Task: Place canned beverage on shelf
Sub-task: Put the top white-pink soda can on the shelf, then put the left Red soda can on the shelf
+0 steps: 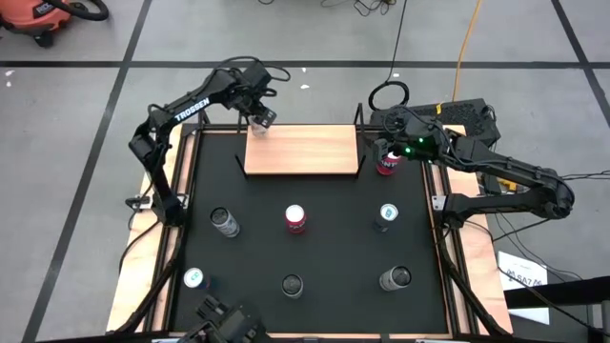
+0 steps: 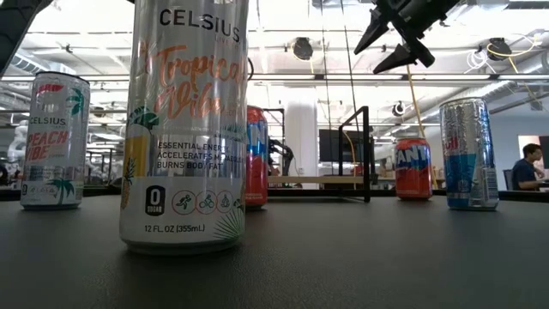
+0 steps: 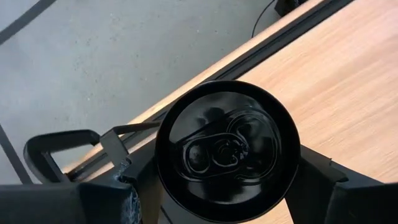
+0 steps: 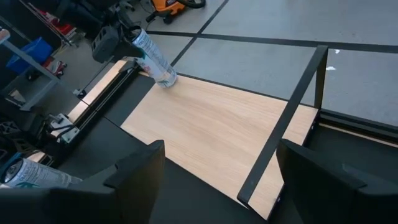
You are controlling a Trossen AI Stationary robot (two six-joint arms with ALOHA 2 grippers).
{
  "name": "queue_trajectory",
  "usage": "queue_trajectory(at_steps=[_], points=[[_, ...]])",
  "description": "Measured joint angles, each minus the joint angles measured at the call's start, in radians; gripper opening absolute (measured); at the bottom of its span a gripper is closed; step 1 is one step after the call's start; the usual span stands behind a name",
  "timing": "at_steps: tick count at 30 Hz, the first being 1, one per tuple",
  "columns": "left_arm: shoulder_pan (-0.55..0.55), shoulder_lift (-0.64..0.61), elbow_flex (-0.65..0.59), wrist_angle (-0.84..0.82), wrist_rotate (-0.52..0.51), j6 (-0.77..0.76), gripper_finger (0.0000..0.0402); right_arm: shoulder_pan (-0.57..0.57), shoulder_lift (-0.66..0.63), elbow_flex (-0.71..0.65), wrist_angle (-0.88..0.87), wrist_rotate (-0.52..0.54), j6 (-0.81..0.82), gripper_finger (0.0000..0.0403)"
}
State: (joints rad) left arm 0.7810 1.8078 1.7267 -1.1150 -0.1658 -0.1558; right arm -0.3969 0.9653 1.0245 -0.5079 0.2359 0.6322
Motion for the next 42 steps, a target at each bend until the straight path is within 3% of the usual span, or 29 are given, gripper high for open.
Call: queue_trajectory(at_steps=[8, 17, 29, 35, 42], points=[[0.012, 0.0, 0.0, 0.006, 0.058, -0.076, 0.0245, 0.0, 0.0, 0.0, 0.001, -0.001, -0.012, 0.0297], [0.012, 0.0, 0.0, 0.007, 0.057, -0.1, 0.0247, 0.0, 0.0, 0.0, 0.001, -0.003, -0.027, 0.0299], [0.012, -0.001, 0.001, 0.011, 0.0, -0.074, 0.0324, 0.0, 0.0, 0.0, -0.006, -0.004, -0.034, 0.035], [0.004, -0.024, 0.001, 0.01, 0.009, -0.074, 0.0328, 0.0, 0.0, 0.0, 0.001, -0.003, -0.015, 0.0356], [-0.011, -0.137, 0.001, 0.027, 0.008, -0.064, 0.0329, 0.0, 0.0, 0.0, 0.083, -0.03, -0.011, 0.0355]])
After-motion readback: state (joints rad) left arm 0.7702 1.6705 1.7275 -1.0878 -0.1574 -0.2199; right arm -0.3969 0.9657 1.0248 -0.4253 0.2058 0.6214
